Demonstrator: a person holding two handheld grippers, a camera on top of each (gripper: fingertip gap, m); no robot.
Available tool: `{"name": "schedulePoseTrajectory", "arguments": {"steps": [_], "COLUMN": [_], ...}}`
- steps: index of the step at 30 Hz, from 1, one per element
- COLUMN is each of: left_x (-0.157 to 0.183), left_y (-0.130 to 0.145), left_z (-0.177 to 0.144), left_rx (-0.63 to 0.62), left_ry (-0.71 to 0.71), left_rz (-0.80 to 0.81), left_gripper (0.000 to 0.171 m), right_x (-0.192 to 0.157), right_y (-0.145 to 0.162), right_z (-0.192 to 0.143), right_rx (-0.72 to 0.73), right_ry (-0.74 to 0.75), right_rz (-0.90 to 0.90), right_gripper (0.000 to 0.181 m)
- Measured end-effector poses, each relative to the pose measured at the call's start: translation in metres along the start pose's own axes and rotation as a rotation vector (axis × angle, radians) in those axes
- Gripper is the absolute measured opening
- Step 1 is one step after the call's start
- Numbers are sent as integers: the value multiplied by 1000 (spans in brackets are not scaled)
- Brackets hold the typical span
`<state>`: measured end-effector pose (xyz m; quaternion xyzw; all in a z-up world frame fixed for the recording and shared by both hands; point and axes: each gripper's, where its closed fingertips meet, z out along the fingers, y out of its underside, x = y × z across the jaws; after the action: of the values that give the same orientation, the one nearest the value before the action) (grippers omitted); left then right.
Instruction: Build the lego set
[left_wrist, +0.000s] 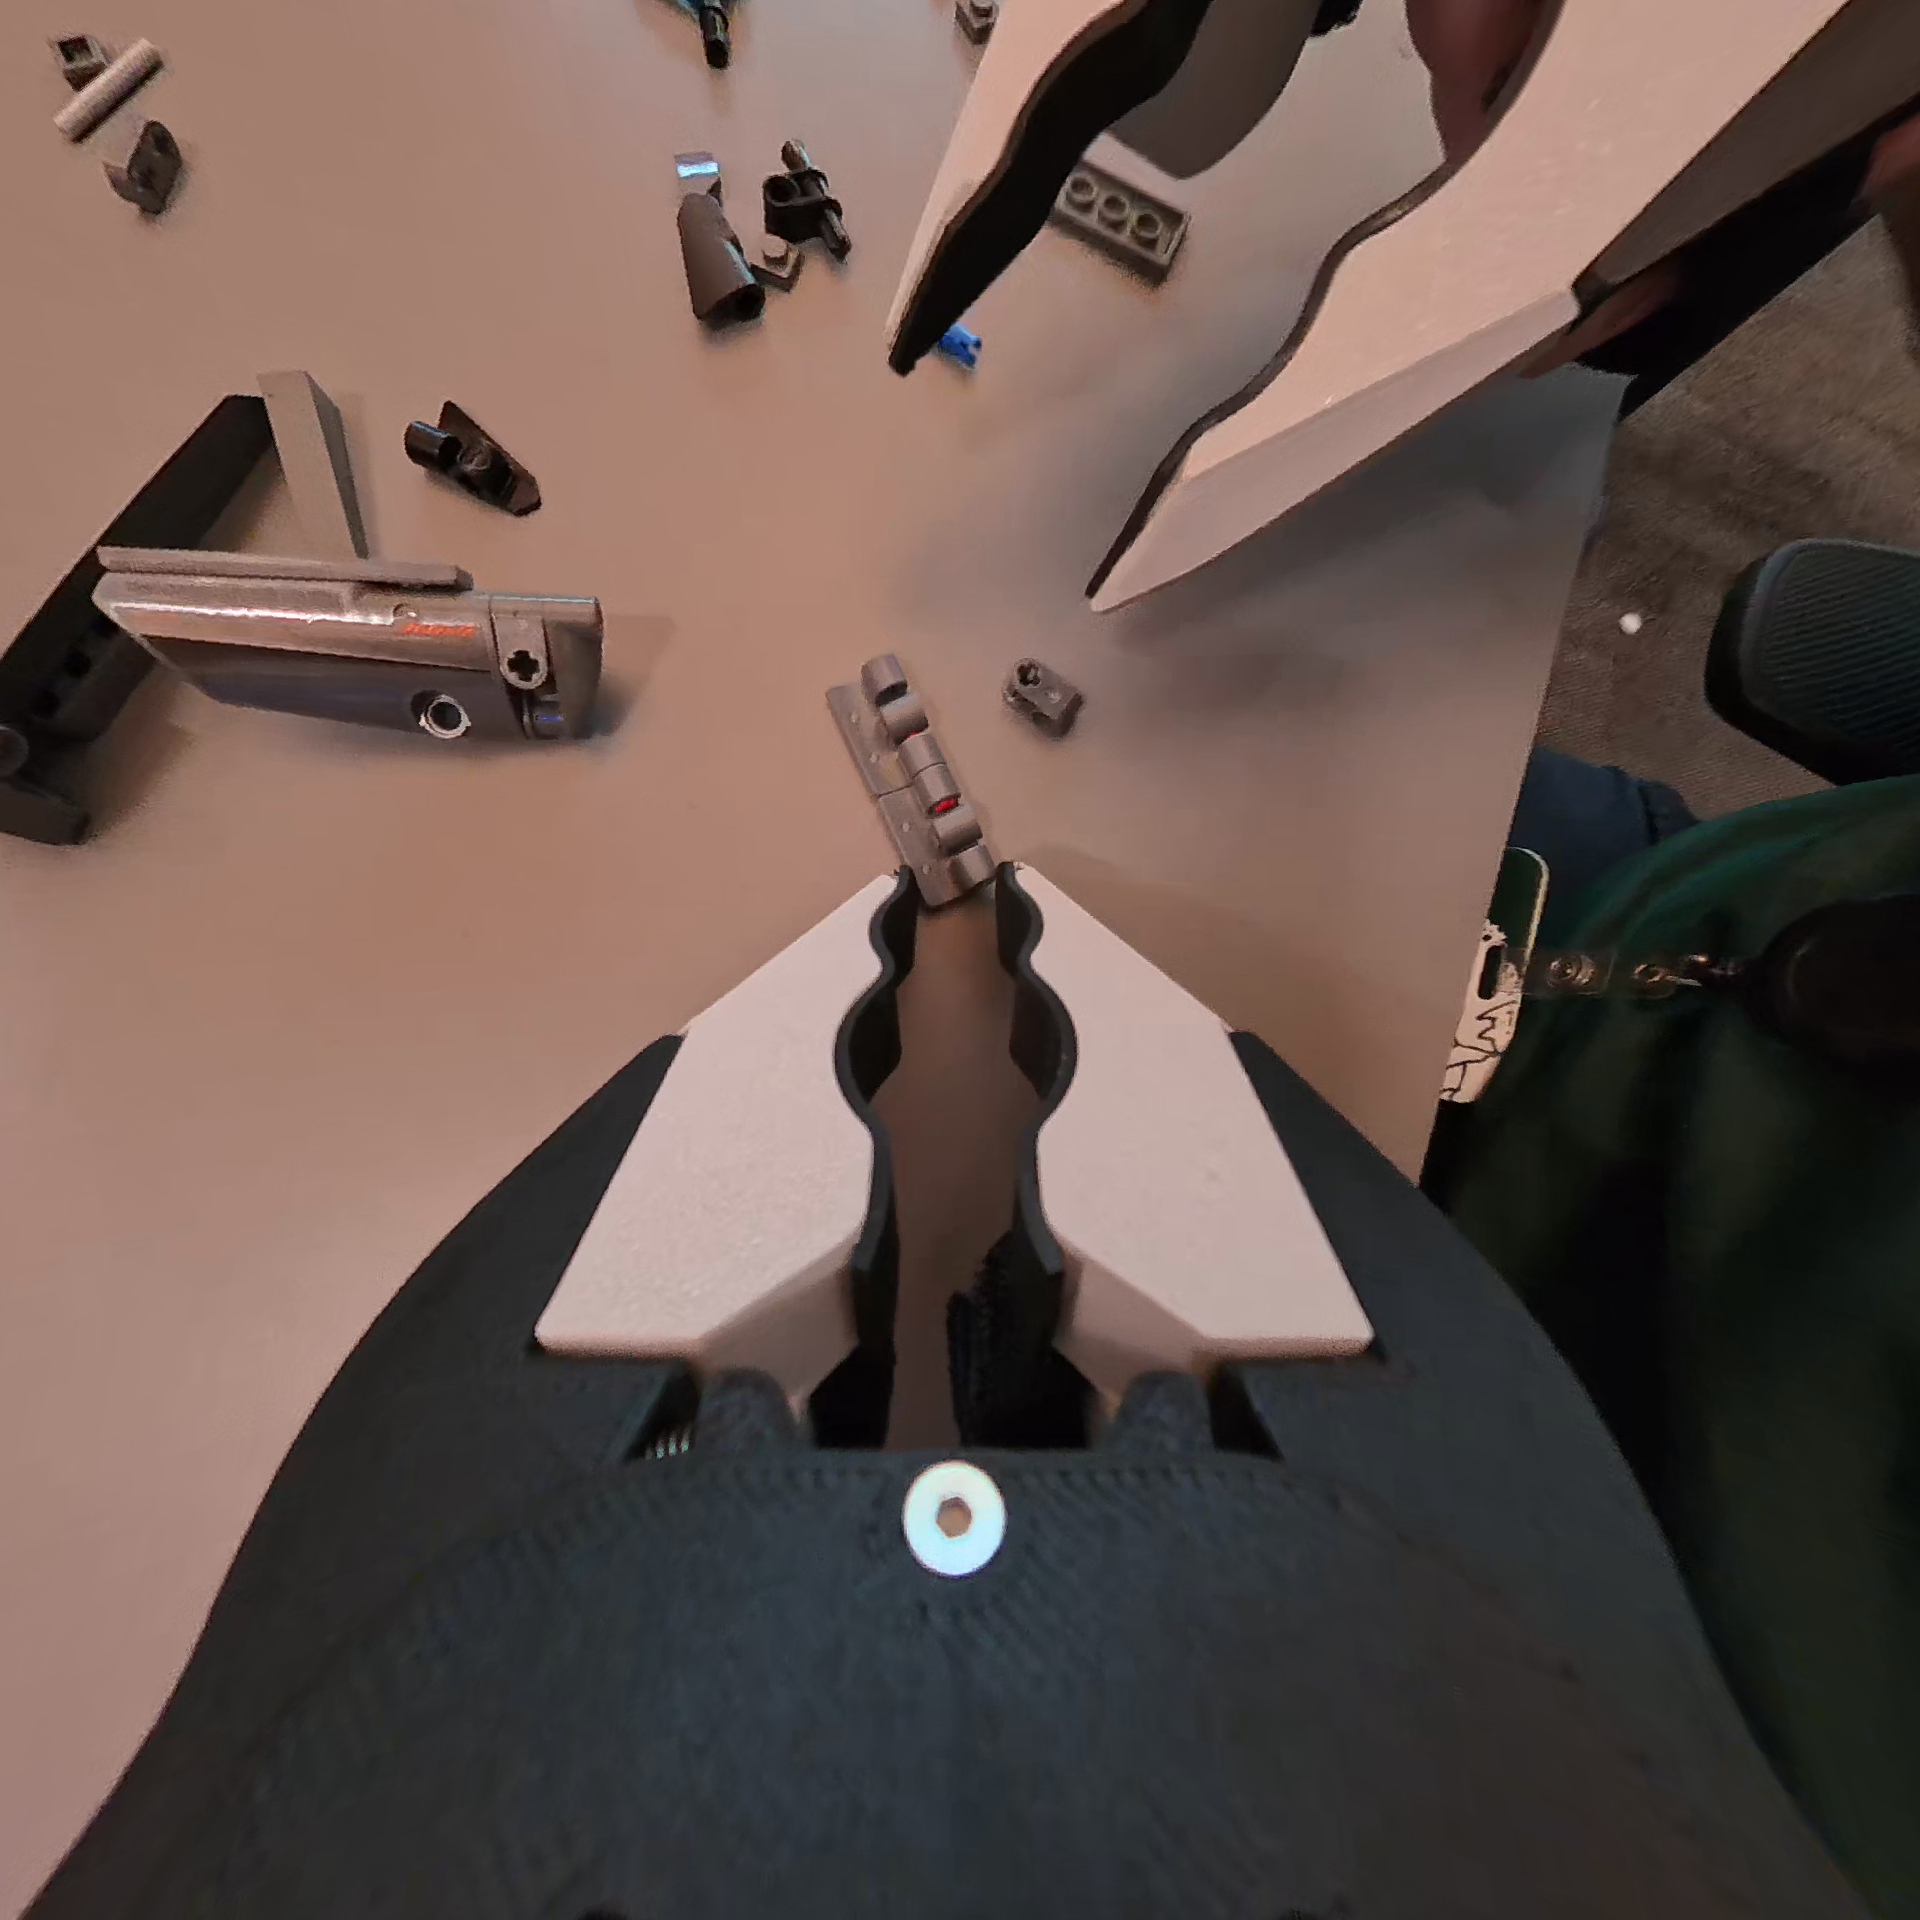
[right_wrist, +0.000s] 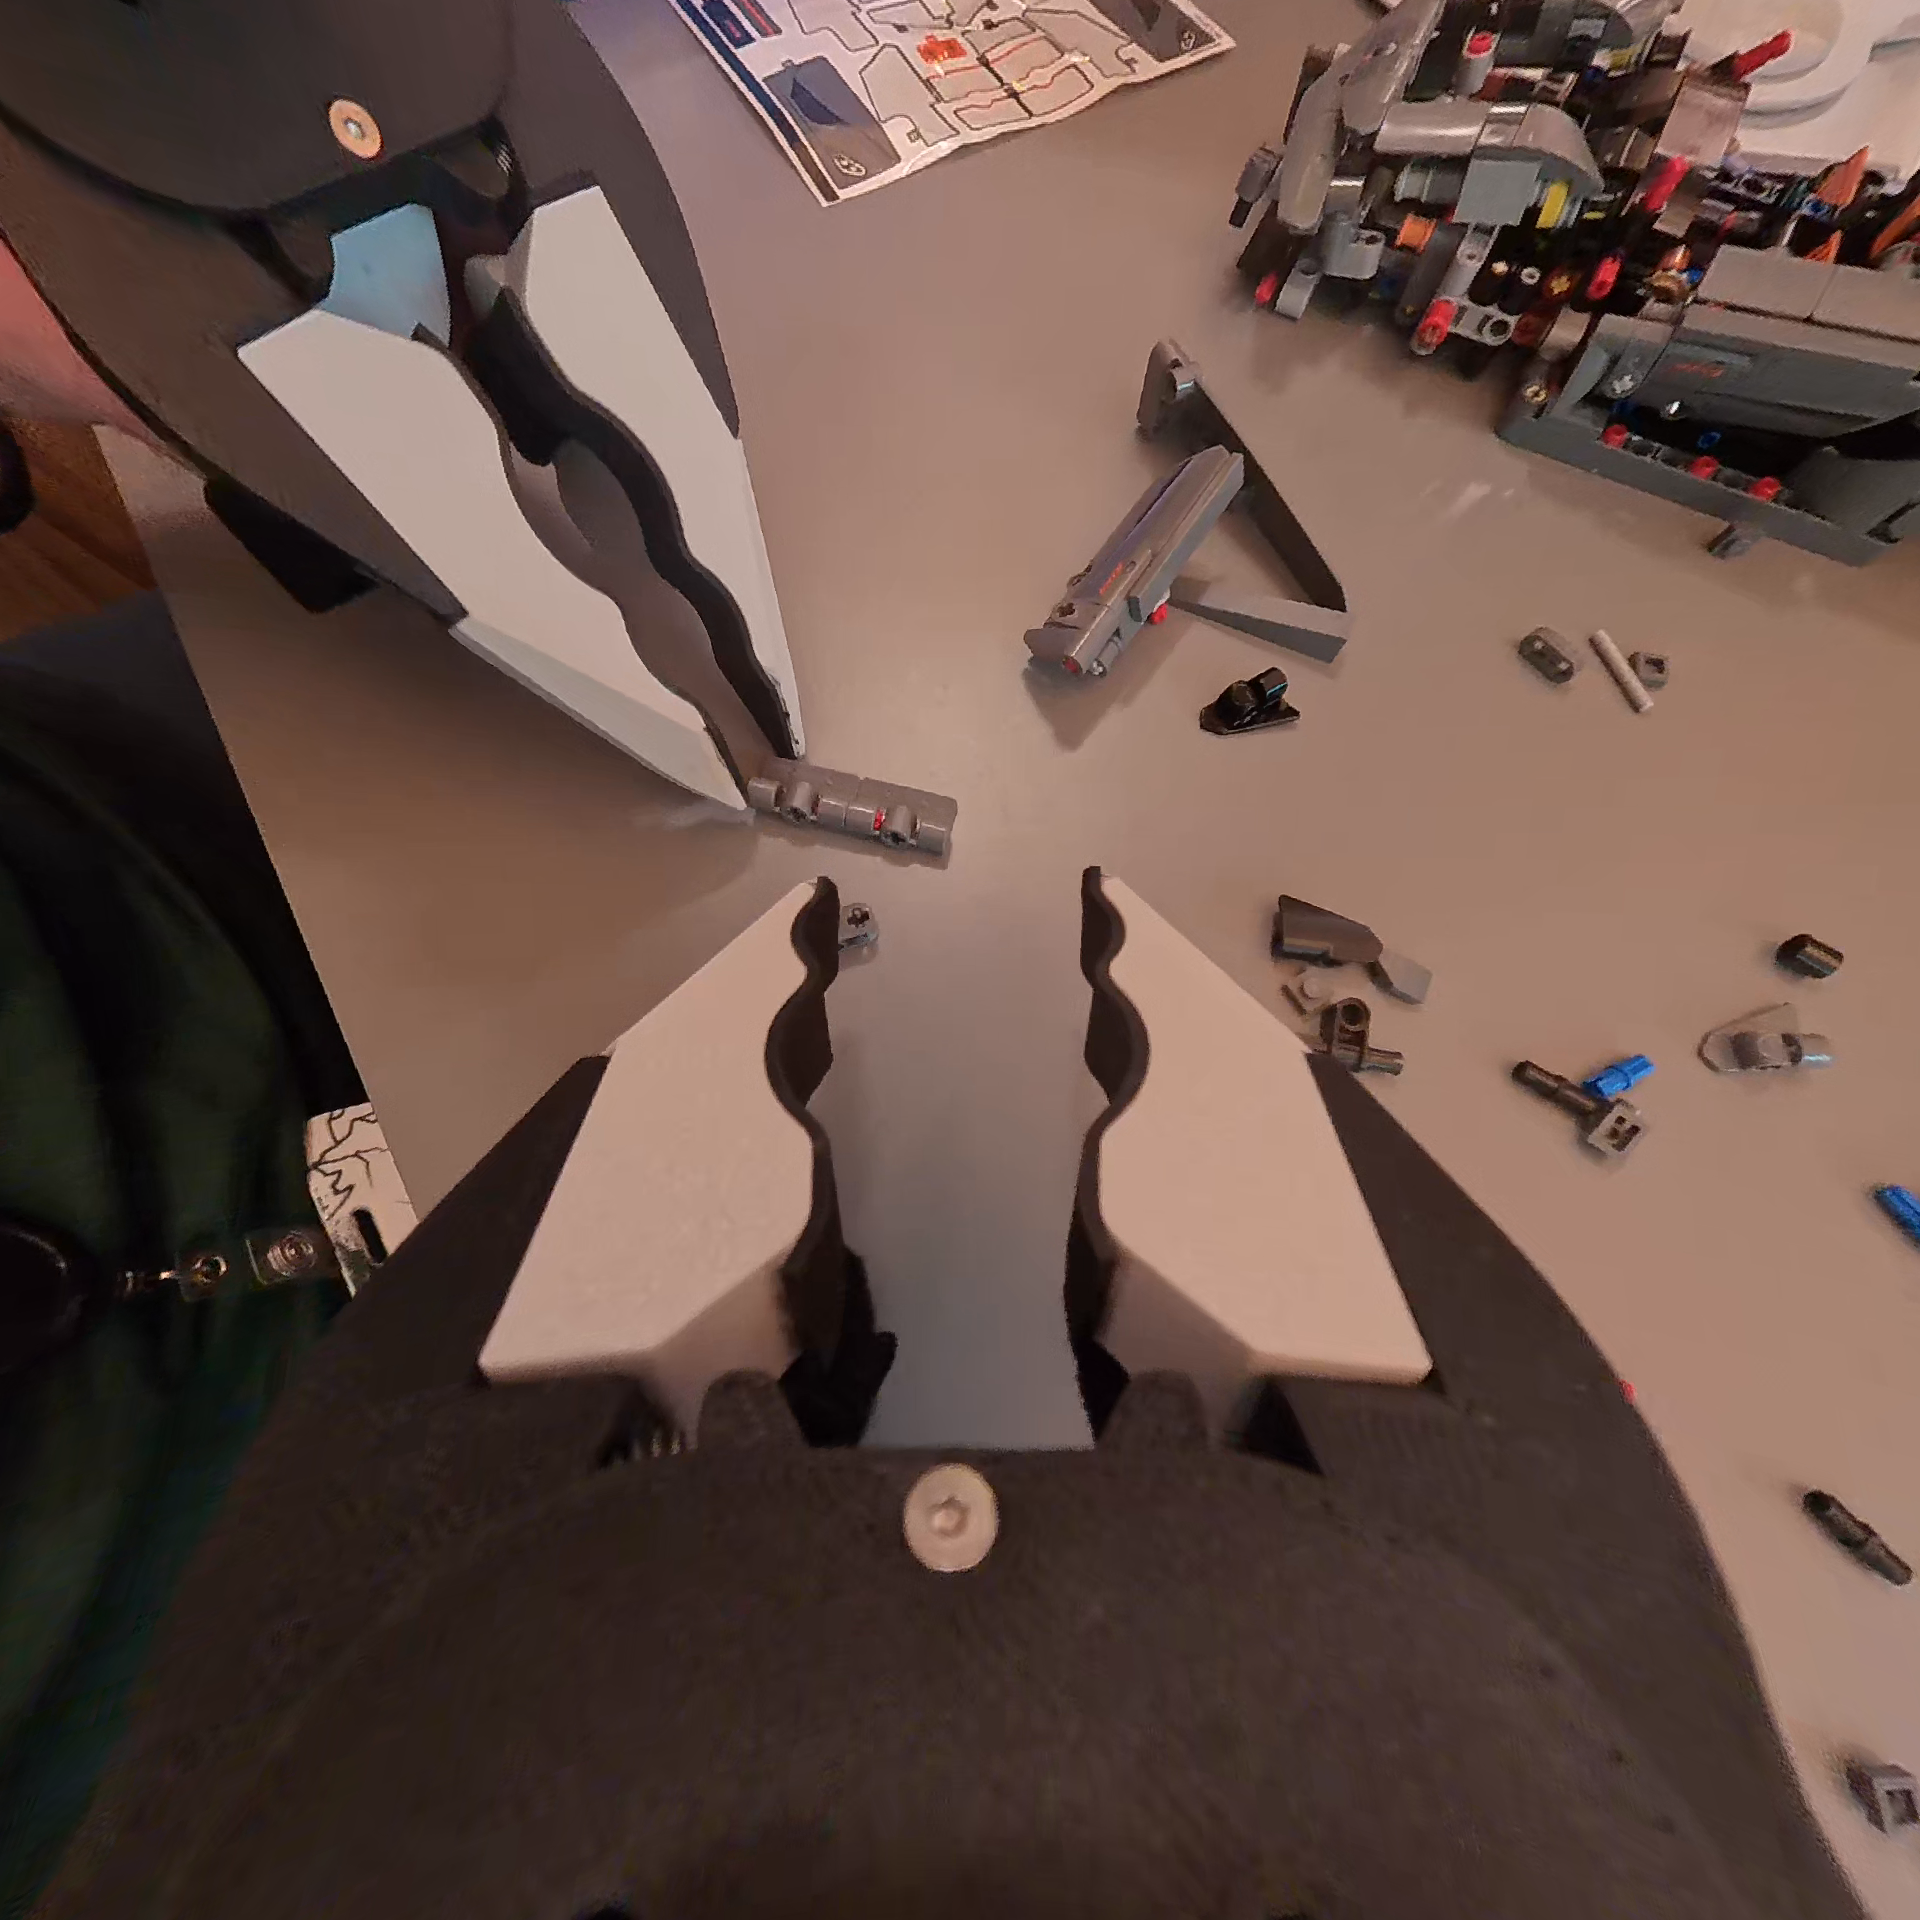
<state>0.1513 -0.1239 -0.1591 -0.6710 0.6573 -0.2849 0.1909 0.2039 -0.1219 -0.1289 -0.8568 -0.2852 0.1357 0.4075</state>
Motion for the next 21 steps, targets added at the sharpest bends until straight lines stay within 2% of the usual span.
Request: {"name": "schedulePoseTrajectory", "arguments": {"steps": [7, 10, 14, 21], "left_x": [0, 5, 13, 12], "left_y": [-2, -3, -14, -14], "left_z": [-11, -18, -34, -54], "left_rx": [40, 33, 93, 135], "left_ry": [77, 129, 219, 273], "left_rz": [-65, -73, -100, -88], "left_gripper": [13, 13, 13, 13], "right_x": [-3, -14, -26, -14], "right_y": [-12, -22, -35, -38], "right_z": [-4, -2, 6, -3], "right_rx": [50, 57, 35, 64], "right_ry": [30, 51, 95, 93], "right_rz": [-99, -261, -457, -394], "right_gripper": [43, 40, 37, 39]}}
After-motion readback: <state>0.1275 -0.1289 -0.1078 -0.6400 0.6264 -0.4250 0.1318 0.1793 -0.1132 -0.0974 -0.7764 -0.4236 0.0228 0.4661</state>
